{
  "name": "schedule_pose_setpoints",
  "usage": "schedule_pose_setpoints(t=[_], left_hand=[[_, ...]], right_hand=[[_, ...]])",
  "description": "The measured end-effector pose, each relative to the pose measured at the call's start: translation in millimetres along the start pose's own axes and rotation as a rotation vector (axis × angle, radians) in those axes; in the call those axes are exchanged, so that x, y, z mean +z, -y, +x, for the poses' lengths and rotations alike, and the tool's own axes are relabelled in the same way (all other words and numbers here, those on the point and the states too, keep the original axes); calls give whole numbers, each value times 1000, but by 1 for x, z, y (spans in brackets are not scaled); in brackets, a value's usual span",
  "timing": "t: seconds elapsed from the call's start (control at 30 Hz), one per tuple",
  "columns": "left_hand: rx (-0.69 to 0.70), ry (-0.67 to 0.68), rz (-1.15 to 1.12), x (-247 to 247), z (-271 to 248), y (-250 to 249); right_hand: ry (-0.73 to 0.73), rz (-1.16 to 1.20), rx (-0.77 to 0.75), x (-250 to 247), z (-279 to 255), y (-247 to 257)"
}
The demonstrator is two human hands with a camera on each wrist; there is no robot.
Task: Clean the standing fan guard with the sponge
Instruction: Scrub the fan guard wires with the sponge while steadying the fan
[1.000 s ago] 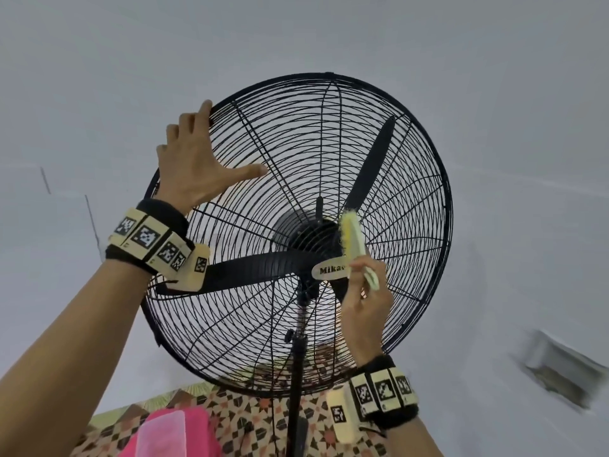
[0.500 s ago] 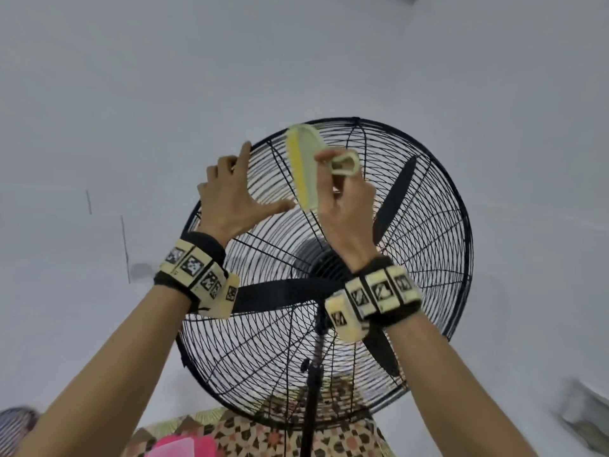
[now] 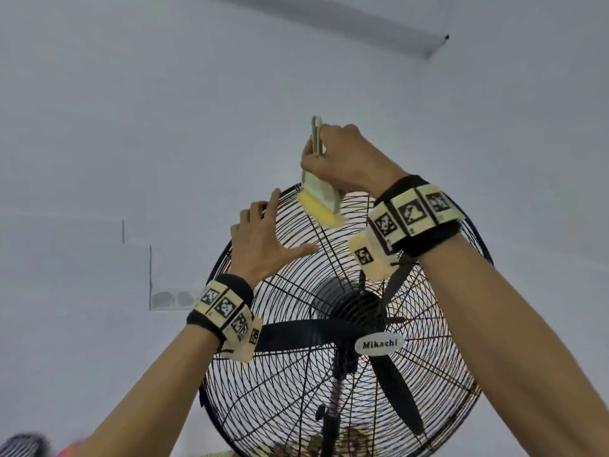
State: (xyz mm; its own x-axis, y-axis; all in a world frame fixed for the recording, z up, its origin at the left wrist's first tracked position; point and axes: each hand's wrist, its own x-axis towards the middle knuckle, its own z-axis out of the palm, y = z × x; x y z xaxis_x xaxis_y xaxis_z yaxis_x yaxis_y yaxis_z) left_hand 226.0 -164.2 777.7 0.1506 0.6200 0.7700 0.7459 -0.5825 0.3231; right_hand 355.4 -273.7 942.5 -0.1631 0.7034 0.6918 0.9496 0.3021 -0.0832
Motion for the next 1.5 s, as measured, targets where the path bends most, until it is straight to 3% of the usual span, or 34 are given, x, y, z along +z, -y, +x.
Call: schedule_pose_setpoints(t=[0.13,0.23,0.37,0.5,0.7,0.87,1.07,1.23,1.4,1.5], left_hand=[[-3,-9,0,2,0,-3],[-16,-6,3,1,-2,-5],[-28,5,10,0,-3,-7],[-44,3,-1,0,-3,-9],[-55,1,-9,-1,-5,-8],[-48,6,1,0,-2,-9],[-16,31,-17,2,1,5],[4,22,-11,3,3,7],[7,18,-13,3,2,5],[12,12,-13,2,1,5]], right_hand=[[-95,104,-61,14,5,7],[-61,118,-33,20,2,1],[-4,78,-40,-8,2,-11],[-136,185,-108,1,-6,-16],[-68,181,-147,4,-28,-34],[-209,321,-184,10,-46,-40],[-190,279,-173,34,-64,-52],[-306,379,-207,40,-68,-52],[-249,287,-197,45,-74,-58],[-335,344,-227,36,-74,-59]])
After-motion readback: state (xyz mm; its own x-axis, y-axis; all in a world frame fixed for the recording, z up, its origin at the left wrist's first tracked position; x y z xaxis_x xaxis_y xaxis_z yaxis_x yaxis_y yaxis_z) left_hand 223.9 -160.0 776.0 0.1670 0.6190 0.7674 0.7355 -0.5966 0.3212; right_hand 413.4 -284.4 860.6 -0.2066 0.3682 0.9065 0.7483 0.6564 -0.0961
